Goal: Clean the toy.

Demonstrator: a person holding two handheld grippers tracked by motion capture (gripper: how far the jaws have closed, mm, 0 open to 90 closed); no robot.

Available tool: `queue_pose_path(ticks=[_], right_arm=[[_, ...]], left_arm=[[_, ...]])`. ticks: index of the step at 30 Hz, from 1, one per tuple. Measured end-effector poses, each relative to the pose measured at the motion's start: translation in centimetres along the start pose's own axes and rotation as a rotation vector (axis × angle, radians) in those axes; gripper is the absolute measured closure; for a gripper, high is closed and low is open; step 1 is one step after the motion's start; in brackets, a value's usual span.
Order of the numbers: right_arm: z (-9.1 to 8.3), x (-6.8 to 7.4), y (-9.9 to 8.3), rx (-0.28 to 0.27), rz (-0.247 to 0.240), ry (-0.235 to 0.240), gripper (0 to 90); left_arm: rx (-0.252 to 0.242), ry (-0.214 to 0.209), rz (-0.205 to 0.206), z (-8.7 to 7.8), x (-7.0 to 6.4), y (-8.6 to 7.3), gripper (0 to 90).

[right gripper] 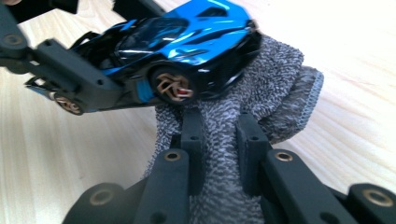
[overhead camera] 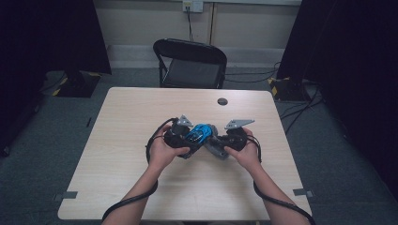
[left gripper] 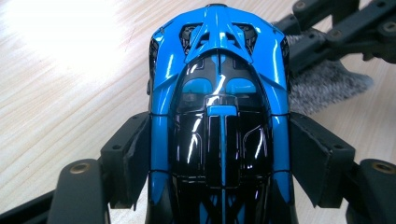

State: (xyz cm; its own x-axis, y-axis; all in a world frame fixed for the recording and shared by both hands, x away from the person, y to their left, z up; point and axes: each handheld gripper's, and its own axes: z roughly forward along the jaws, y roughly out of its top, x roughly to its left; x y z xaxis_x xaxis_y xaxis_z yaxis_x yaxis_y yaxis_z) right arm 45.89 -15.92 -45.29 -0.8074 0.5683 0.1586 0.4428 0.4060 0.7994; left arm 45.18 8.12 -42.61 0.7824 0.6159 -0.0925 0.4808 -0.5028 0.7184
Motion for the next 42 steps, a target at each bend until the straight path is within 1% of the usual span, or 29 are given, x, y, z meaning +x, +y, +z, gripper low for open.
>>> queue_pose_path(ticks=[11, 13, 16, 21, 23, 27, 30, 35, 39, 41, 42], right_arm=[[0.5, 0.8, -0.2, 0.0, -0.008, 0.029, 77.1], [0.7, 1.0, -0.3, 0.002, -0.011, 0.036, 77.2], [0.8, 1.2, -0.3, -0.001, -0.012, 0.046, 77.2], [1.1, 1.6, -0.3, -0.003, -0.013, 0.059, 77.2], [1.2, 1.8, -0.4, -0.001, -0.016, 0.068, 77.2], [1.5, 2.2, -0.4, 0.002, -0.02, 0.081, 77.1], [1.7, 2.5, -0.5, 0.002, -0.02, 0.096, 77.1], [2.1, 2.9, -0.6, 0.01, -0.03, 0.11, 77.1], [2.4, 3.5, -0.7, 0.02, -0.045, 0.134, 77.1], [2.6, 3.8, -0.7, 0.027, -0.052, 0.145, 77.1], [2.7, 4.0, -0.7, 0.029, -0.054, 0.151, 77.1]], left_arm=[[-0.002, 0.004, -0.015, 0.3, 0.4, 0.6, 28.0], [0.0, 0.004, -0.013, 0.3, 0.5, 0.8, 28.0], [-0.007, 0.01, -0.022, 0.4, 0.5, 1.2, 28.0], [-0.003, 0.017, -0.022, 0.5, 0.6, 1.7, 28.0], [-0.001, 0.018, -0.02, 0.6, 0.6, 1.8, 28.0], [-0.005, 0.018, -0.034, 0.7, 0.7, 2.0, 28.0], [-0.004, 0.02, -0.033, 0.8, 0.8, 2.1, 28.0], [-0.006, 0.022, -0.047, 0.9, 1.1, 2.2, 28.0], [-0.013, 0.032, -0.052, 0.8, 1.3, 2.3, 28.0], [-0.022, 0.033, -0.064, 0.9, 1.4, 2.4, 28.0], [-0.022, 0.035, -0.061, 0.8, 1.5, 2.4, 28.0]])
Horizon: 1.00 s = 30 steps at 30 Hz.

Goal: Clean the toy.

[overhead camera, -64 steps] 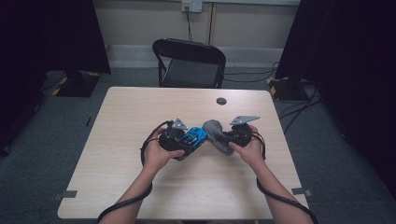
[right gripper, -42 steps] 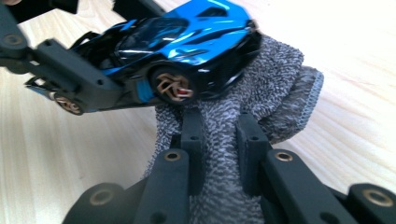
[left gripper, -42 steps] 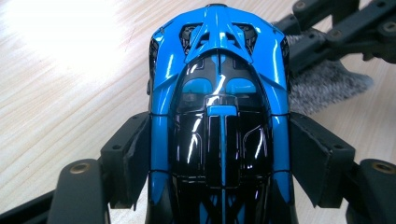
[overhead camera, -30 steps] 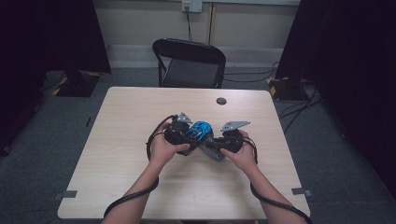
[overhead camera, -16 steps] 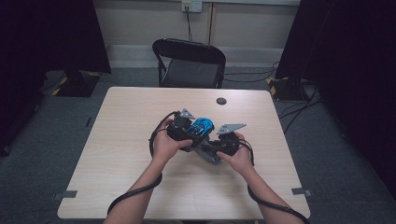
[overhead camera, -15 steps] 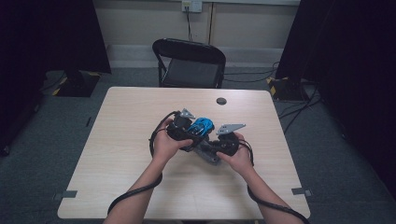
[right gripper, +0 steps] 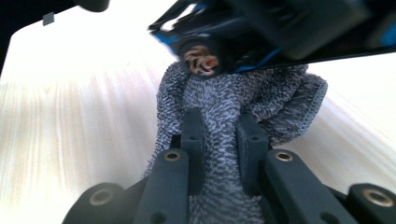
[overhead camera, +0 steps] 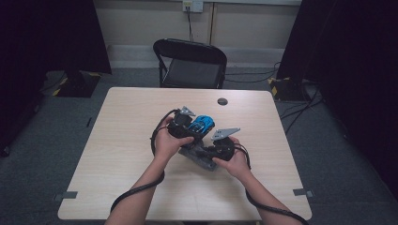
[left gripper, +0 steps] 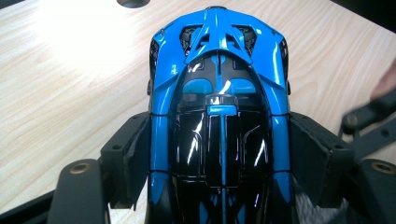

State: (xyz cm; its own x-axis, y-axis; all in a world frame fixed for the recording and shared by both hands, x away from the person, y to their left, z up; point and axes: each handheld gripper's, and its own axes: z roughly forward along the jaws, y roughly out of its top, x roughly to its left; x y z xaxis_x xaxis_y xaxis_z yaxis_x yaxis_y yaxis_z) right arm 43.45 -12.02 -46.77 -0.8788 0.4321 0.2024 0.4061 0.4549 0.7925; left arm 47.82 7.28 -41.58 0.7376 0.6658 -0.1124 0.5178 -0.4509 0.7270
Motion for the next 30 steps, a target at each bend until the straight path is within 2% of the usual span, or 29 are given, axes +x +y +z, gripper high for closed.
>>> queue_pose_path(ticks=[4, 10, 14, 17, 21, 30], right_arm=[[0.5, 0.6, 0.1, 0.013, -0.016, 0.025, 77.1], [0.7, 0.9, -0.1, 0.038, -0.035, 0.043, 77.0], [0.4, 0.5, -0.6, 0.063, -0.032, 0.03, 77.0], [-0.2, -0.3, -0.8, 0.058, -0.018, 0.006, 77.0], [-1.5, -1.7, -0.8, 0.043, 0.01, -0.043, 77.0], [-4.6, -4.6, -0.4, 0.008, 0.064, -0.169, 77.1]], left_arm=[[0.003, 0.006, 0.01, -0.1, 0.1, 0.1, 28.0], [-0.003, 0.023, -0.01, -0.4, 0.7, -0.2, 28.0], [-0.004, 0.034, -0.019, -1.0, 1.3, -0.5, 28.0], [-0.005, 0.042, -0.022, -1.6, 1.6, -0.7, 28.0], [-0.007, 0.048, -0.006, -2.4, 1.8, -1.0, 28.0], [0.007, 0.022, 0.025, -2.7, 0.8, -2.4, 28.0]])
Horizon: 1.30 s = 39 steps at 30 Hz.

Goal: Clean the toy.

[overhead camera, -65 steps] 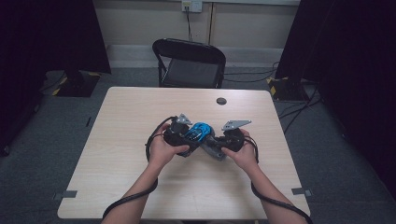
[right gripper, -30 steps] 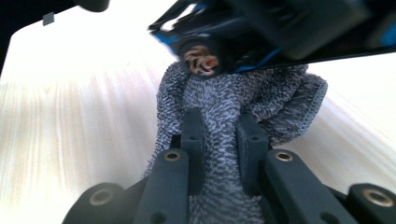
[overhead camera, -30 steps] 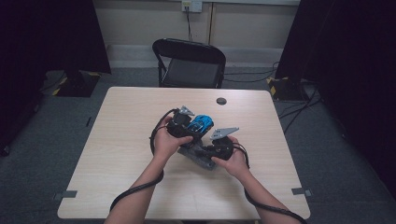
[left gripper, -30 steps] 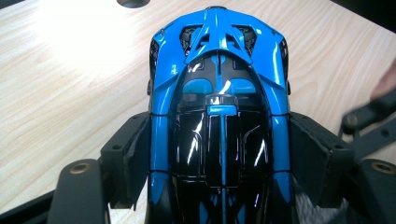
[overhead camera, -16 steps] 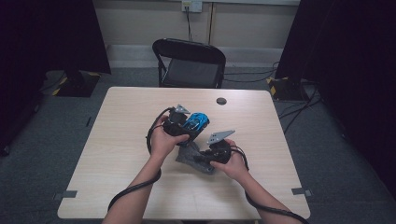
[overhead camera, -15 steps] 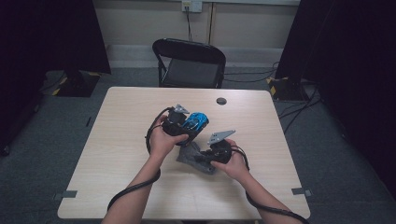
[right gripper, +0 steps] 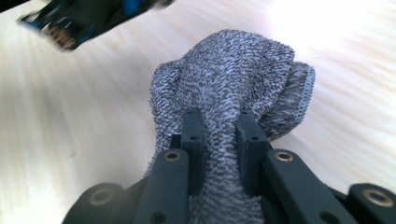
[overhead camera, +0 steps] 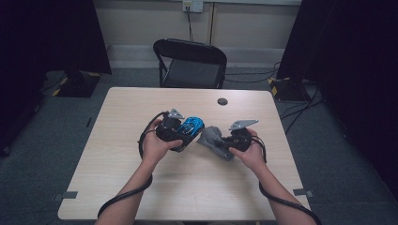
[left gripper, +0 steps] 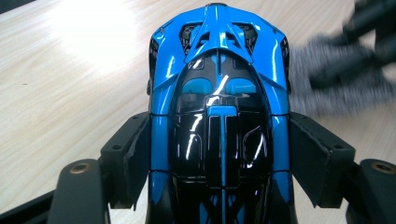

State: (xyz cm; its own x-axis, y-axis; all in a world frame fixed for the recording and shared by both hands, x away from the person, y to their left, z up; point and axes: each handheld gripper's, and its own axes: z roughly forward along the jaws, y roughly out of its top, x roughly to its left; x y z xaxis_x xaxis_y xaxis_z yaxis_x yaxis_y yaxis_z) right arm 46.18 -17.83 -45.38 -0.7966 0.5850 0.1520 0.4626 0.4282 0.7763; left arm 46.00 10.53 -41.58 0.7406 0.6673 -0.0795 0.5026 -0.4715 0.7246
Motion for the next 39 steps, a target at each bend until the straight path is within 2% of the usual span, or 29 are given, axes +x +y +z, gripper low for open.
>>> queue_pose_path(ticks=[4, 10, 17, 29, 39], right_arm=[[-0.6, -0.7, 0.3, -0.02, 0.014, -0.024, 77.1], [-1.1, -1.0, 0.9, -0.044, 0.02, -0.031, 77.1], [-0.6, -0.2, 1.6, -0.056, 0.003, -0.011, 77.1], [0.2, 0.2, 1.8, -0.071, 0.006, 0.026, 77.1], [0.9, 0.7, 1.9, -0.067, 0.007, 0.051, 77.1]], left_arm=[[0.009, -0.022, 0.011, 0.1, -0.6, -0.2, 28.0], [0.008, -0.04, 0.021, 0.4, -1.2, -0.5, 28.0], [0.008, -0.056, 0.028, 0.9, -1.6, -0.4, 28.0], [-0.001, -0.065, 0.032, 1.2, -1.6, 0.4, 28.0], [-0.006, -0.072, 0.018, 1.2, -1.4, 0.5, 28.0]])
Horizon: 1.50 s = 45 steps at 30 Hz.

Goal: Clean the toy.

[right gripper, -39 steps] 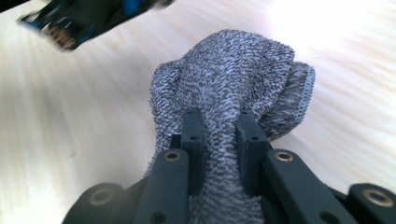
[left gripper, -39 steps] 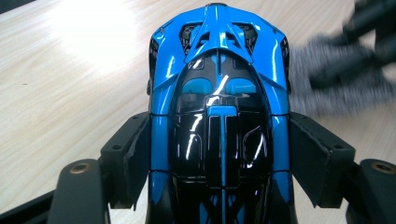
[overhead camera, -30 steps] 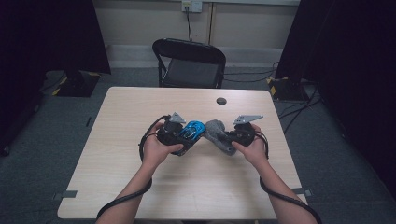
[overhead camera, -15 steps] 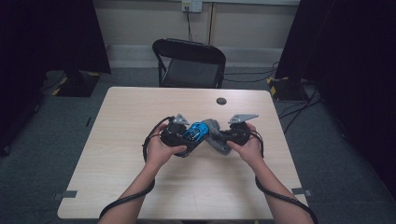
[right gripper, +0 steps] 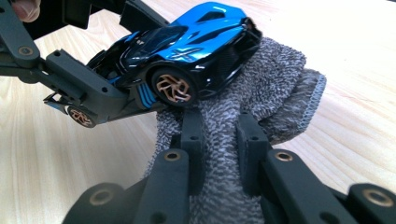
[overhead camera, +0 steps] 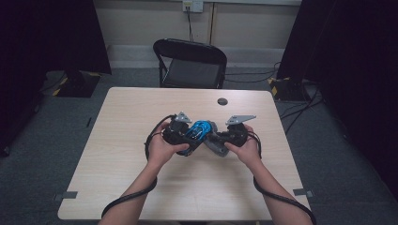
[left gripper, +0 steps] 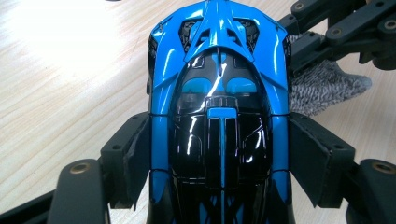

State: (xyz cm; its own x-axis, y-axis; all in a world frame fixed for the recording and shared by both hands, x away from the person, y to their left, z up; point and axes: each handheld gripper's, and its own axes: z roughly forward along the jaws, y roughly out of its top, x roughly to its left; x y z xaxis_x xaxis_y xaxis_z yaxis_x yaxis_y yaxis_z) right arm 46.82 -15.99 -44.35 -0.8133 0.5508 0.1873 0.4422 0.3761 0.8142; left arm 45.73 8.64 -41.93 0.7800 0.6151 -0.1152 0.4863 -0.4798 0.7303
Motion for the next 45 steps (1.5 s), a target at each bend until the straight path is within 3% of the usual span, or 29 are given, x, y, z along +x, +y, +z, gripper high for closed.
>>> queue_pose_path(ticks=[28, 45], right_arm=[[2.6, 2.5, 0.4, 0.01, -0.013, 0.074, 77.1], [2.7, 3.1, -0.4, 0.02, -0.005, 0.085, 77.1]], left_arm=[[-0.027, 0.03, -0.061, -0.8, 1.5, 0.4, 28.0], [-0.013, 0.039, -0.048, 0.0, 1.3, 1.5, 28.0]])
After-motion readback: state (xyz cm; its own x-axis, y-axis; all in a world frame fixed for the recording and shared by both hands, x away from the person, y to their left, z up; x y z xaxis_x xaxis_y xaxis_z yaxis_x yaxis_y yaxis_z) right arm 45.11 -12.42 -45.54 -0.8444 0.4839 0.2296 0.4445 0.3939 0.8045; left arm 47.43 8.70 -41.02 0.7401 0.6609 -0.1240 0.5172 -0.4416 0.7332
